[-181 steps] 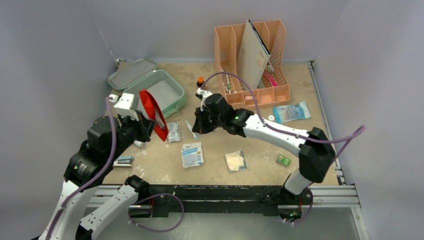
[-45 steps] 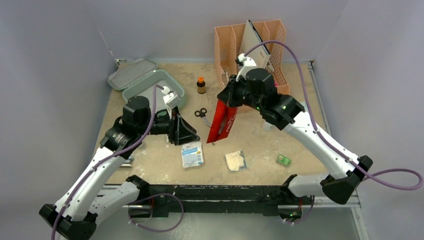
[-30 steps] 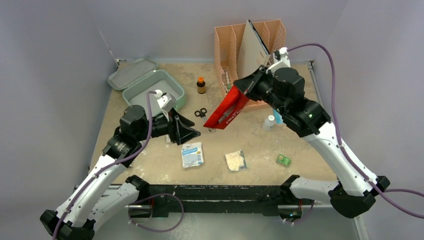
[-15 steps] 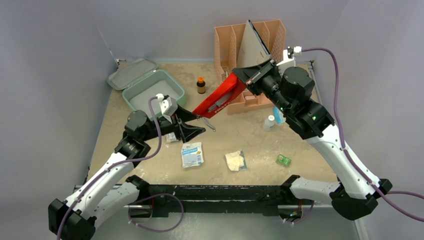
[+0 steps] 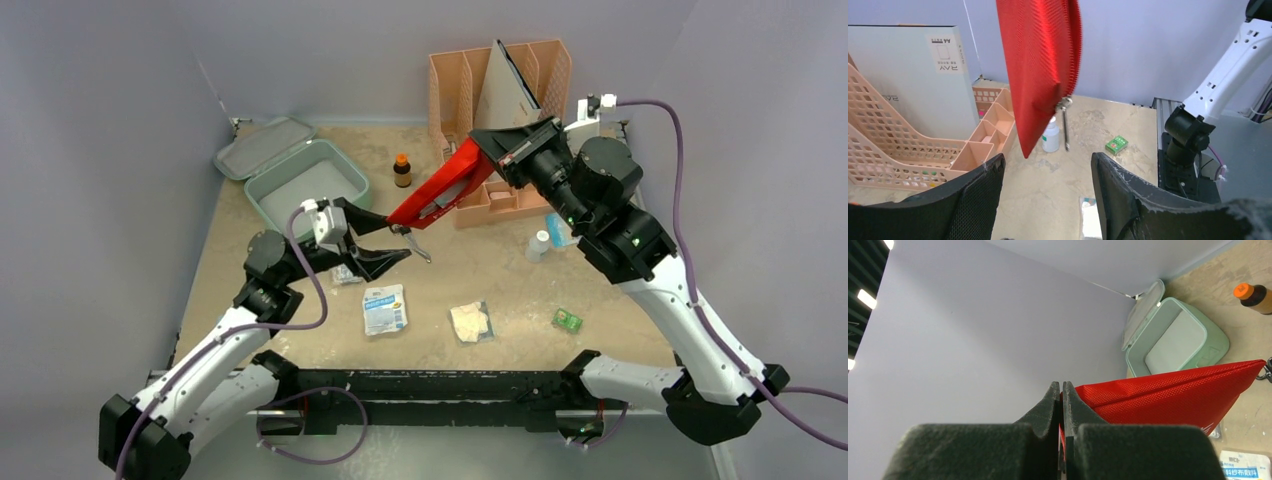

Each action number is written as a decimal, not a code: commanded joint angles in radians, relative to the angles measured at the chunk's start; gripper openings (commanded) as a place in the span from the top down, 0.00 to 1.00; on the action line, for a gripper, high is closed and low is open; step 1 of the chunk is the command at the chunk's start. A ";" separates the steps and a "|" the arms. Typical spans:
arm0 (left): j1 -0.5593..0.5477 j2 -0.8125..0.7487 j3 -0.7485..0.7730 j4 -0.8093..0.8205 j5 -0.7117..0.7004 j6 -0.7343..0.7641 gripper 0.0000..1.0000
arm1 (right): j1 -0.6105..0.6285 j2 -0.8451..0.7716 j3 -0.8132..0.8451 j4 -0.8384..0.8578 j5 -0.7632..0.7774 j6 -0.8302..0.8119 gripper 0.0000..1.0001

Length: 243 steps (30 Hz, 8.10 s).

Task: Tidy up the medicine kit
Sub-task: Adjust the medicine pouch, then zip the medicine pouch.

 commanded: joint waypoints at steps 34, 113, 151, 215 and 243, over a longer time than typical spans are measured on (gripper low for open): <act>-0.001 -0.005 0.305 -0.489 -0.039 -0.150 0.62 | -0.003 -0.010 -0.091 0.073 -0.016 0.030 1.00; -0.002 0.120 0.499 -0.963 -0.330 -0.500 1.00 | 0.448 0.196 -0.236 0.077 0.059 -0.852 0.55; 0.000 0.150 0.530 -0.905 -0.082 -0.338 0.92 | 0.430 0.072 -0.426 0.326 -0.026 -0.795 1.00; -0.002 -0.064 0.263 -0.747 -0.020 0.211 1.00 | 0.253 -0.003 -0.480 0.290 -0.419 -0.599 1.00; -0.002 -0.051 0.257 -0.716 0.030 0.184 1.00 | 0.254 0.039 -0.431 0.414 -0.427 -0.575 0.66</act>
